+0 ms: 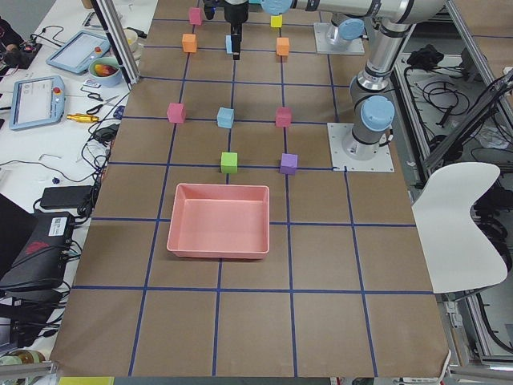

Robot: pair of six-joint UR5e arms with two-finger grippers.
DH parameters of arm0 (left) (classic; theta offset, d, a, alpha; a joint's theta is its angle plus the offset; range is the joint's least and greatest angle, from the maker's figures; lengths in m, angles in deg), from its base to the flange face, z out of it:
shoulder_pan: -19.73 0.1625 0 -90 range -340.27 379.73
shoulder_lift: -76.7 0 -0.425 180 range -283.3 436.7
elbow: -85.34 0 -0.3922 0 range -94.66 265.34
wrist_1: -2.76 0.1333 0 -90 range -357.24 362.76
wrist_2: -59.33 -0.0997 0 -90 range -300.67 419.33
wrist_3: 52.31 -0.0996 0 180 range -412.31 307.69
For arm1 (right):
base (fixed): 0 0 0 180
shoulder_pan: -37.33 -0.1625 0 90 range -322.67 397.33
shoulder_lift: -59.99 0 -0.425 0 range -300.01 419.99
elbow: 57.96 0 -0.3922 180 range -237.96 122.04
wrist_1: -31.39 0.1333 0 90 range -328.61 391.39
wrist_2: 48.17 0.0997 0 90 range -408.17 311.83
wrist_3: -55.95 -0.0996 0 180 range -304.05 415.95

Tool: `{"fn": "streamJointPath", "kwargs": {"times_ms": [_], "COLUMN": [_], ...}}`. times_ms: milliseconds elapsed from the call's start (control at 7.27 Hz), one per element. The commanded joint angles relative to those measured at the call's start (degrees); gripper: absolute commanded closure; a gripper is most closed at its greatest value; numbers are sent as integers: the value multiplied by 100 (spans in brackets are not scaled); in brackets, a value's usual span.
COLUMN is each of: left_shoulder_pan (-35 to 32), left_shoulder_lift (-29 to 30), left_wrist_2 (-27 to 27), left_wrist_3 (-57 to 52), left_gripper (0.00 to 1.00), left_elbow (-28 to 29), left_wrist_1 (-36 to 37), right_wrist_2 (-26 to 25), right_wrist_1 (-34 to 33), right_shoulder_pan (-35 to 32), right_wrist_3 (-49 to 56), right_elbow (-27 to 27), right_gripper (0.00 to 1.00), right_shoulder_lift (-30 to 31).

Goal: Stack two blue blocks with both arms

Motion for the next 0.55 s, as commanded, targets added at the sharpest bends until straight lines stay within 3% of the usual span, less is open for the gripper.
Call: {"fn": "streamJointPath", "kwargs": {"times_ms": [0,413], "left_shoulder_pan": [-3,-12], "left_shoulder_lift": [-1,-18], "left_wrist_2": [0,0], "left_wrist_3": [8,-9], "left_gripper": [0,0], "left_elbow": [-4,-48], "left_wrist_1": [0,0], "right_wrist_2": [7,-2], "right_wrist_1": [0,-18], "right_shoulder_pan": [0,0], "right_wrist_3": [0,18], "right_elbow": [-6,-24], "right_gripper": [0,0], "right_shoulder_lift": [0,-52]}}
